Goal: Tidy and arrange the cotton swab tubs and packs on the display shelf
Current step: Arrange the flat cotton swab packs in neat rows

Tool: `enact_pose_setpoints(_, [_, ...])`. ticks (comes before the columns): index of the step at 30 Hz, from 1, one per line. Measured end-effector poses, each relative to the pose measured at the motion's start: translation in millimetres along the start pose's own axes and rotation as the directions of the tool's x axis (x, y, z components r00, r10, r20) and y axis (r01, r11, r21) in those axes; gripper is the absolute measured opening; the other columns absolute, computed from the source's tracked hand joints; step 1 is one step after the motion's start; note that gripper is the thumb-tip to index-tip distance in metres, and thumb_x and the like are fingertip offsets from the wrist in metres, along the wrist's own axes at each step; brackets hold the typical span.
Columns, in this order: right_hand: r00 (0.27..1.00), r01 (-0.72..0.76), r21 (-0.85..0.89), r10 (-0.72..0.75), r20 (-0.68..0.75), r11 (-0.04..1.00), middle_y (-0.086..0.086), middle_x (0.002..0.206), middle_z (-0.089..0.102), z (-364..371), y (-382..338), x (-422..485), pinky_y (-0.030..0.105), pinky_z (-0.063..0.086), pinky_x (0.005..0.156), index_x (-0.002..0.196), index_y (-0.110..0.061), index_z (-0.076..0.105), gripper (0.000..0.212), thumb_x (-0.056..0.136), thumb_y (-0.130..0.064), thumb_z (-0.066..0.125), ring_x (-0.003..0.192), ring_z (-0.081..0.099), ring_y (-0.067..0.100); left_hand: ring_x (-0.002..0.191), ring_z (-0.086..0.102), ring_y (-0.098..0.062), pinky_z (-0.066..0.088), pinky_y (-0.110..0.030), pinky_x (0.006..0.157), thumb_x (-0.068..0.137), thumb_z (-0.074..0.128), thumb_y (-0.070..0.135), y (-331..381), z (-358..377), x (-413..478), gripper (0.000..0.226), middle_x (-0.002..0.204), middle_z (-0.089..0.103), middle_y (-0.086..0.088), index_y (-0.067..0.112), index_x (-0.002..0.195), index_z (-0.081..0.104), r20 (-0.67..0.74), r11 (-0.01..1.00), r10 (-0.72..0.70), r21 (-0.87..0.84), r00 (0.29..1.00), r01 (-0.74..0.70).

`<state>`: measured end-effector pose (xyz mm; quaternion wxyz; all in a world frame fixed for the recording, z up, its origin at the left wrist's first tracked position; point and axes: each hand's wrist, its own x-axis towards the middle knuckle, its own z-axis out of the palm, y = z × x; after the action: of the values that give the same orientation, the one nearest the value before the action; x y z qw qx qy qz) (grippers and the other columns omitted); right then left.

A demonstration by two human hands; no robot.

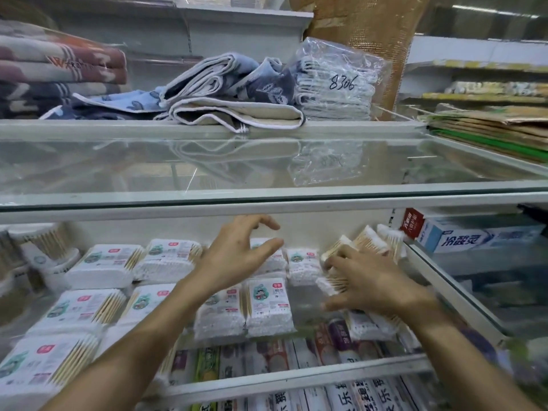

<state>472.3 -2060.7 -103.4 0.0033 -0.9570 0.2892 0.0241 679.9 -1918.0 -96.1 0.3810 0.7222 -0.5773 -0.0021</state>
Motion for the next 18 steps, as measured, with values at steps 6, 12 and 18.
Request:
enact_pose_setpoints(6, [0.997, -0.003, 0.094, 0.010, -0.082, 0.996, -0.007, 0.127, 0.051, -4, -1, 0, 0.038, 0.049, 0.089, 0.126, -0.034, 0.054, 0.044, 0.087, -0.053, 0.059, 0.106, 0.054, 0.014, 0.108, 0.054, 0.002, 0.048, -0.022, 0.089, 0.091, 0.063, 0.041, 9, 9, -1, 0.020, 0.120, 0.055, 0.020, 0.035, 0.110, 0.059, 0.026, 0.997, 0.015, -0.070, 1.000, -0.013])
enact_pose_setpoints(12, [0.977, 0.144, 0.895, 0.082, -0.196, 0.422, 0.002, 0.100, 0.073, -28, 6, -4, 0.029, 0.055, 0.073, 0.107, -0.020, 0.065, 0.023, 0.086, -0.025, 0.074, 0.089, 0.071, 0.016, 0.105, 0.061, 0.000, 0.054, -0.020, 0.084, 0.086, 0.073, 0.038, 20, -4, -11, 0.038, 0.122, 0.059, 0.017, 0.034, 0.120, 0.058, 0.103, 0.913, -0.082, -0.391, 0.991, 0.116])
enact_pose_setpoints(18, [0.952, 0.305, 0.952, 0.042, -0.303, -0.036, 0.008, 0.114, 0.073, -24, -20, -1, 0.041, 0.057, 0.091, 0.115, -0.007, 0.057, 0.048, 0.071, -0.011, 0.077, 0.105, 0.070, 0.028, 0.106, 0.061, -0.006, 0.056, -0.031, 0.090, 0.071, 0.088, 0.036, 27, 1, -17, 0.077, 0.127, 0.053, 0.015, 0.036, 0.133, 0.042, 0.131, 0.893, -0.041, -0.439, 0.991, 0.095])
